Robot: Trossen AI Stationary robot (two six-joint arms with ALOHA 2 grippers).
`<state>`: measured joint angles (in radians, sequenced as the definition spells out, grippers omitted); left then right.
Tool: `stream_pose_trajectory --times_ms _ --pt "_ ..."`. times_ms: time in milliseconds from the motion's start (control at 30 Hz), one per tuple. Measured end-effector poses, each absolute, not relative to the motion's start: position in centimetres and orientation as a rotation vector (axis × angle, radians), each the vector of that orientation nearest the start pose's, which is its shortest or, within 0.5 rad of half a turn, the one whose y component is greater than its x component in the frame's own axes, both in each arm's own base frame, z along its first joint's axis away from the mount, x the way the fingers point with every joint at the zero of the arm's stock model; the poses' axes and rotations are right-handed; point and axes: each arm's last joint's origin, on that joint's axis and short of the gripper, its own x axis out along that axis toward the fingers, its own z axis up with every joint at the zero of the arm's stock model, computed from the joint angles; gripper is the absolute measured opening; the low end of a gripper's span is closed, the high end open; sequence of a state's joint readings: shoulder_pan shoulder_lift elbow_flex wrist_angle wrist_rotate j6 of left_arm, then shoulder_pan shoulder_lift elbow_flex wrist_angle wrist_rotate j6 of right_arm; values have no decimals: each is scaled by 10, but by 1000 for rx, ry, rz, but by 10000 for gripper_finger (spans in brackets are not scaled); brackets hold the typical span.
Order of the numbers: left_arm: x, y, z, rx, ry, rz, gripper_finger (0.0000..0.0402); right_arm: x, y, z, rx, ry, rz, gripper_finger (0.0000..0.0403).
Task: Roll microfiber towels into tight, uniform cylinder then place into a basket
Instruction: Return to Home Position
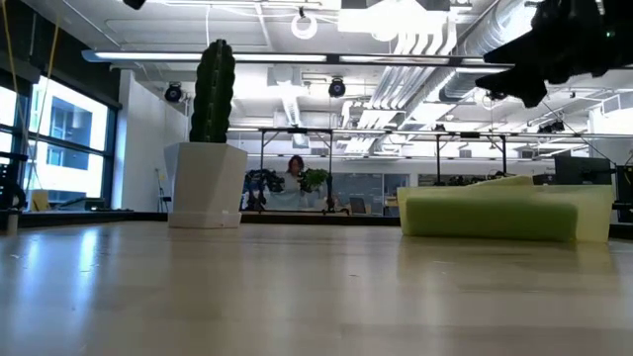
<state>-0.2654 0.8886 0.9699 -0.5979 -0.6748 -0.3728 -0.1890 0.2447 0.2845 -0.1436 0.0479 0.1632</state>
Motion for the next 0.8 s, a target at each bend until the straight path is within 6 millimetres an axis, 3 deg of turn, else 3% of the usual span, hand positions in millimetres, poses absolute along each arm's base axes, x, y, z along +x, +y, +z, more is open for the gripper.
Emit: stream_pose_trajectory --times_ms 267,533,800 --pt "162 -26 332 -200 462 558 141 107 -22 189 208 33 -245 275" --pt "160 -25 327 -221 472 601 141 109 -22 169 256 15 -245 275" --pt "165 -26 279 -282 492 662 141 109 -23 162 263 29 -274 275"
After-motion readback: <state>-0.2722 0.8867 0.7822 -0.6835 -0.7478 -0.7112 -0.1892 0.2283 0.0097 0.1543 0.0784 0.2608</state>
